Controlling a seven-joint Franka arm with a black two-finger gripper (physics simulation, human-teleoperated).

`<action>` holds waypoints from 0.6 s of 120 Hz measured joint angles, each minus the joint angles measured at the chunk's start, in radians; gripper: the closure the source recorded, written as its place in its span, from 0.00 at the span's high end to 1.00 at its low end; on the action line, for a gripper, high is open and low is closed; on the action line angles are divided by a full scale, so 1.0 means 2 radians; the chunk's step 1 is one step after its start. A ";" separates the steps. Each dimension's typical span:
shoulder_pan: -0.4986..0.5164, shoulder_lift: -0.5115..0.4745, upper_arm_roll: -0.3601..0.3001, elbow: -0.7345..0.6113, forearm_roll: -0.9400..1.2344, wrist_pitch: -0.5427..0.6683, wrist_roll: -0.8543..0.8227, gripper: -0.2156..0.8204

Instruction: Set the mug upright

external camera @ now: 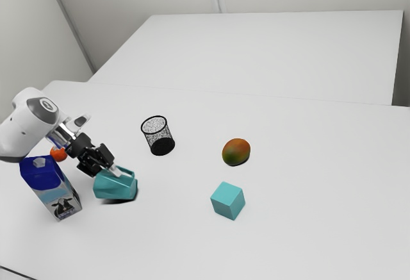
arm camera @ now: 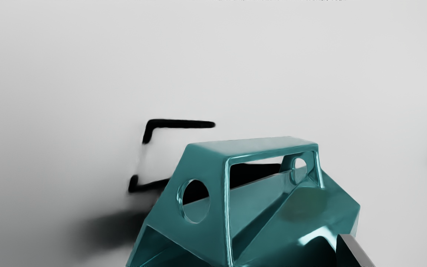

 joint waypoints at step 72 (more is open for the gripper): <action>-0.010 -0.057 -0.001 -0.020 0.002 -0.003 0.007 0.06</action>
